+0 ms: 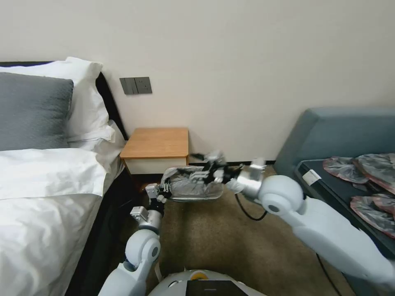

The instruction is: Pick up the garbage bag from the table and place it over the trash can.

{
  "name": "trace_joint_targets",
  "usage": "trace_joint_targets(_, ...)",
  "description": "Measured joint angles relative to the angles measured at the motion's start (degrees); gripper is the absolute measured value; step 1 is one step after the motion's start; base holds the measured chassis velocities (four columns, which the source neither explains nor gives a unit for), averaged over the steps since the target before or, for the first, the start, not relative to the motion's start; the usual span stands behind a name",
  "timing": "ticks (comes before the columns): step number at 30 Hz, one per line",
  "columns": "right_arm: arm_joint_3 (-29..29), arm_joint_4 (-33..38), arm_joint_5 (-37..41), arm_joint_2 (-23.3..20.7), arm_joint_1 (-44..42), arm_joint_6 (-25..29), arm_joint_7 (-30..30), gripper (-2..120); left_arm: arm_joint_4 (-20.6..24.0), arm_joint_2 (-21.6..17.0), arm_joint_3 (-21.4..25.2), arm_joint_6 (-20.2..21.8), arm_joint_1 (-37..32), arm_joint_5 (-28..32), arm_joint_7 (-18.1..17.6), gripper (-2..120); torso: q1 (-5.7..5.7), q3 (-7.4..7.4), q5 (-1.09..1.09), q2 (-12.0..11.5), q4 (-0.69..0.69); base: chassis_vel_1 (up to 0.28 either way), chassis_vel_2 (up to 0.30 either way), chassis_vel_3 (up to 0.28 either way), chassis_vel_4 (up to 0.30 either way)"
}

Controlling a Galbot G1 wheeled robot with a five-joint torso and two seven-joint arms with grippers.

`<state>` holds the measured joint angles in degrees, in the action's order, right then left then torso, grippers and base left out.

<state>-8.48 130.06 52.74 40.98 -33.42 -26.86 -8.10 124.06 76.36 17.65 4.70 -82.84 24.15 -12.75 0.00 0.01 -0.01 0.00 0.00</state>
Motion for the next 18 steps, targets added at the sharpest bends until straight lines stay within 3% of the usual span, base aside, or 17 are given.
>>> trace_joint_targets(6,-9.22,-3.51,-4.09,0.30,6.78,-2.06,-2.78,50,-0.30,-0.60,0.31,-1.00,-0.25,-2.53,1.94,7,0.00,0.00,0.01,0.00,-0.01,0.000,0.000,0.000,0.000)
trace_joint_targets(9,-13.54,-5.10,-5.02,1.32,9.72,-4.68,-2.76,36,0.07,-0.87,0.43,-1.04,-0.62,-2.65,2.18,7,0.00,0.00,0.01,0.00,0.00,0.000,0.000,0.000,0.000)
trace_joint_targets(18,-15.57,-7.83,-6.67,2.26,10.91,-8.07,-1.36,7,1.09,-0.83,0.43,-0.97,-1.19,-2.51,2.47,7,0.00,0.00,0.01,0.00,-0.01,0.000,0.000,0.000,0.000)
